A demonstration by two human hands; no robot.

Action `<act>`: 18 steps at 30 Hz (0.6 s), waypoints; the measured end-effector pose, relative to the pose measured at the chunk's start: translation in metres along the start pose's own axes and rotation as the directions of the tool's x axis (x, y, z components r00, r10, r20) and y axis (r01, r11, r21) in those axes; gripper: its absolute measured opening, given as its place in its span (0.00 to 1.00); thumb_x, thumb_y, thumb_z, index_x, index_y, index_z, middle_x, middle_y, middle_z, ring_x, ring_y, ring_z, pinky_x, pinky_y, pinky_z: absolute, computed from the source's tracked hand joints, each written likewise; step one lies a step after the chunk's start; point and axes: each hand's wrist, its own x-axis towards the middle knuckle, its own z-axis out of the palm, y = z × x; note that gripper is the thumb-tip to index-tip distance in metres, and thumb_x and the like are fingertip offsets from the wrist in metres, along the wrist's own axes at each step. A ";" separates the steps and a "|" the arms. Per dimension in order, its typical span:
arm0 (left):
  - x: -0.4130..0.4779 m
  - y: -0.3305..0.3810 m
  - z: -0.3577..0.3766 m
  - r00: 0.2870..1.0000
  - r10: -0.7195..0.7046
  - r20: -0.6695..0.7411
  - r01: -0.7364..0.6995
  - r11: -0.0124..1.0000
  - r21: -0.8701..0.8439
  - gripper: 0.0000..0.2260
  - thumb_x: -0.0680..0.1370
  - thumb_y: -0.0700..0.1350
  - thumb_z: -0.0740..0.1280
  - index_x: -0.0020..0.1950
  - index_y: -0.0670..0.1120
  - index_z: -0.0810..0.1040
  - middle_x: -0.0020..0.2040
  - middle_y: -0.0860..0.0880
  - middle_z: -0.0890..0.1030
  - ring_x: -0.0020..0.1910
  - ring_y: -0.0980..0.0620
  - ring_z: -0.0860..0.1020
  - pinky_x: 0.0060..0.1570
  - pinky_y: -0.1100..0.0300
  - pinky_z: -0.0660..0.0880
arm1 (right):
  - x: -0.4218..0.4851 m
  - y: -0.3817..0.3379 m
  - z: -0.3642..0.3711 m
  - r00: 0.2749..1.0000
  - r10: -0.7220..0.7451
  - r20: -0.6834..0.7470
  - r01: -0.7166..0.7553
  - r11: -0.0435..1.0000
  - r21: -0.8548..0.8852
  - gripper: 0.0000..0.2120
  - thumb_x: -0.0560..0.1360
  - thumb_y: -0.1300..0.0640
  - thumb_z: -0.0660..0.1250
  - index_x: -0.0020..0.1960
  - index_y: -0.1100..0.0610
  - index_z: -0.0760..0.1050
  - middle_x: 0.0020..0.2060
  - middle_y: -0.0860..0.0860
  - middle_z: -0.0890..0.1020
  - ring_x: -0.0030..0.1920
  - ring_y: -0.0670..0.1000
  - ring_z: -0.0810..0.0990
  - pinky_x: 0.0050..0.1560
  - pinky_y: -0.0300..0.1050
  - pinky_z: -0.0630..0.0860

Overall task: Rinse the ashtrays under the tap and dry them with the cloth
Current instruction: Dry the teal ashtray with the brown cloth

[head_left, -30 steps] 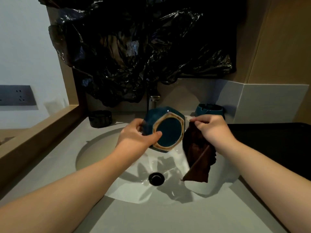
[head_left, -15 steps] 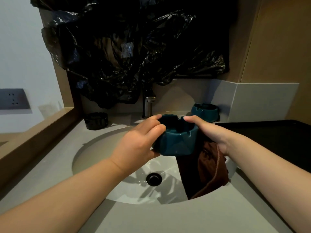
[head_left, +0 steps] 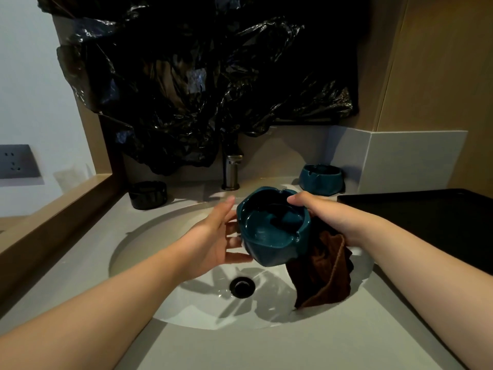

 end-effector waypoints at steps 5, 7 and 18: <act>-0.007 0.004 0.001 1.000 0.008 0.015 -0.008 1.000 0.015 0.23 0.67 0.58 0.65 0.58 0.50 0.79 0.51 0.44 0.84 0.48 0.45 0.83 0.43 0.50 0.81 | 0.001 0.000 -0.001 0.995 -0.014 0.094 0.030 0.986 -0.165 0.14 0.76 0.46 0.62 0.54 0.54 0.78 0.50 0.54 0.84 0.52 0.53 0.81 0.57 0.47 0.75; -0.010 0.004 0.003 1.000 0.008 0.021 -0.009 0.998 0.065 0.19 0.67 0.55 0.66 0.54 0.49 0.79 0.45 0.46 0.85 0.45 0.47 0.84 0.41 0.52 0.81 | -0.001 0.000 -0.001 0.989 -0.040 0.142 0.069 0.977 -0.201 0.12 0.77 0.49 0.61 0.50 0.54 0.80 0.46 0.52 0.85 0.49 0.52 0.83 0.53 0.44 0.77; -0.003 0.003 0.001 0.965 0.113 -0.238 -0.071 0.981 0.179 0.06 0.78 0.46 0.66 0.50 0.46 0.80 0.44 0.45 0.85 0.45 0.45 0.84 0.41 0.52 0.82 | 0.006 -0.006 -0.035 0.983 -0.158 -0.097 0.164 0.985 0.057 0.11 0.75 0.59 0.67 0.57 0.59 0.79 0.52 0.60 0.83 0.48 0.54 0.83 0.47 0.42 0.79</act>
